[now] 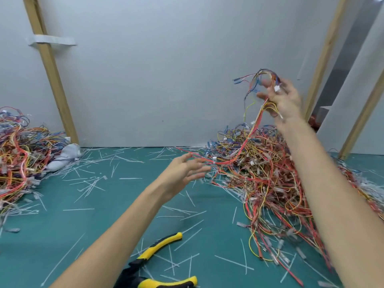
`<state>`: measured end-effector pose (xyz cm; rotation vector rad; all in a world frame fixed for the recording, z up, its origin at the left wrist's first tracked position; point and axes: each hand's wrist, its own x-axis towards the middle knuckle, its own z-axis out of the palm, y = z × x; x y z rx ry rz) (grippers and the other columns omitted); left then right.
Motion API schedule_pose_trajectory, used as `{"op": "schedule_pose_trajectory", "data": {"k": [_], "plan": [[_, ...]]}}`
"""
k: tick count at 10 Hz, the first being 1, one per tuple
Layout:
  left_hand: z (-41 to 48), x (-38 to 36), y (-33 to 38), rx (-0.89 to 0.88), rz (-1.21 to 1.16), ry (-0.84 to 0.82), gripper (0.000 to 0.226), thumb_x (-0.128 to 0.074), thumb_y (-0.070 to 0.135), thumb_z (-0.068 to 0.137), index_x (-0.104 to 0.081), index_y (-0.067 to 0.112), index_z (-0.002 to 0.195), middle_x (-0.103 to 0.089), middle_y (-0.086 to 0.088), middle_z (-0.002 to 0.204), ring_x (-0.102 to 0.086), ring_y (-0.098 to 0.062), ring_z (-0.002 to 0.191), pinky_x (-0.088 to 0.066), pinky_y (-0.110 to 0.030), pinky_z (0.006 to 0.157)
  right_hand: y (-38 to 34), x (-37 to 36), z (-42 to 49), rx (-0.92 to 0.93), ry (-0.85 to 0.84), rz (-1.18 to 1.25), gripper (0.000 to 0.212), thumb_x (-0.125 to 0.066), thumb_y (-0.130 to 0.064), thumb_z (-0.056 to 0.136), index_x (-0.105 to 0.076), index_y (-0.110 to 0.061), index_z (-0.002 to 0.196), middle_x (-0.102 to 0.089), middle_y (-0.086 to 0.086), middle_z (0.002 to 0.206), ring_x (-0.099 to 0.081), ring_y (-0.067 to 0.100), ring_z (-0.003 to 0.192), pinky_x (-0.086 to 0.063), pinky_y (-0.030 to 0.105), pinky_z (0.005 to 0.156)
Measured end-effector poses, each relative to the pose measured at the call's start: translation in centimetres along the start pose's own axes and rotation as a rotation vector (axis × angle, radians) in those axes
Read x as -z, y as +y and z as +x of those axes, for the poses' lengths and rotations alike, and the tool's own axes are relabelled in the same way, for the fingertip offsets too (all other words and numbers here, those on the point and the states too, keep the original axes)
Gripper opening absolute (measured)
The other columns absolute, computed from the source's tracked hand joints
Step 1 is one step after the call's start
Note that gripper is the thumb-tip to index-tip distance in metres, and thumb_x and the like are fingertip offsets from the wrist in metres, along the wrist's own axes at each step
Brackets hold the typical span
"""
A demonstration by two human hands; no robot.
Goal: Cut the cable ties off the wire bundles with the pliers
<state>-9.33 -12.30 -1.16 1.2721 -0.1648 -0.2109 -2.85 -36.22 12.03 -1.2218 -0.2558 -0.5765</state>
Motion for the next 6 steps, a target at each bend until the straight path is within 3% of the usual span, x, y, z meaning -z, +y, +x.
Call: {"op": "schedule_pose_trajectory", "data": {"k": [1, 2, 3, 4, 5, 6], "plan": [[2.5, -3.0, -0.4, -0.011, 0.070, -0.004, 0.065, -0.053, -0.005, 0.093, -0.021, 0.005, 0.148, -0.061, -0.012, 0.119, -0.067, -0.021, 0.100, -0.054, -0.028, 0.089, 0.2, 1.4, 2.4, 0.100, 0.147, -0.275, 0.042, -0.057, 0.012, 0.089, -0.052, -0.004, 0.127, -0.066, 0.004, 0.103, -0.066, -0.004, 0.067, -0.048, 0.012, 0.057], [3.5, -5.2, -2.5, 0.004, 0.577, -0.078, 0.037, -0.057, 0.020, 0.096, -0.040, 0.022, 0.128, -0.057, -0.007, 0.129, -0.058, -0.019, 0.111, -0.046, -0.033, 0.096, 4.0, 4.6, 2.1, 0.162, 0.243, -0.899, 0.043, -0.058, -0.003, 0.094, -0.051, -0.014, 0.135, -0.064, 0.000, 0.103, -0.061, 0.009, 0.080, -0.045, 0.010, 0.060], [3.9, -5.4, -5.9, 0.137, 1.204, -0.191, 0.063, -0.046, 0.042, 0.099, -0.026, 0.006, 0.146, -0.037, -0.013, 0.150, -0.040, -0.030, 0.135, -0.032, -0.040, 0.112, 9.6, 9.6, -0.9, 0.005, 0.142, -1.545, 0.030, -0.059, -0.024, 0.096, -0.063, -0.027, 0.126, -0.068, 0.009, 0.114, -0.054, 0.031, 0.115, -0.041, 0.038, 0.095], [3.7, -5.2, -7.8, 0.121, 1.529, -0.199, 0.065, -0.036, 0.043, 0.101, -0.019, 0.002, 0.149, -0.018, -0.018, 0.157, -0.022, -0.036, 0.143, -0.022, -0.049, 0.116, 12.8, 12.1, -2.2, -0.083, 0.129, -1.622, 0.027, -0.050, -0.032, 0.101, -0.066, -0.032, 0.123, -0.070, 0.009, 0.113, -0.050, 0.031, 0.118, -0.030, 0.044, 0.098], [2.5, -4.5, -7.2, 0.030, 1.536, -0.210, 0.048, -0.039, 0.035, 0.101, -0.038, 0.005, 0.139, -0.037, -0.017, 0.144, -0.037, -0.037, 0.133, -0.034, -0.048, 0.109, 12.5, 11.7, -1.8, -0.090, 0.124, -1.693, 0.028, -0.045, -0.032, 0.102, -0.065, -0.033, 0.123, -0.069, 0.006, 0.115, -0.048, 0.031, 0.120, -0.028, 0.044, 0.099], [1.6, -3.1, -5.7, -0.110, 1.575, -0.053, 0.031, -0.041, 0.026, 0.097, -0.060, 0.016, 0.120, -0.058, -0.017, 0.121, -0.054, -0.039, 0.116, -0.048, -0.045, 0.094, 10.6, 10.2, -1.0, -0.155, 0.086, -1.757, 0.031, -0.047, -0.024, 0.100, -0.063, -0.032, 0.125, -0.065, 0.008, 0.123, -0.047, 0.030, 0.124, -0.027, 0.041, 0.104]]}}
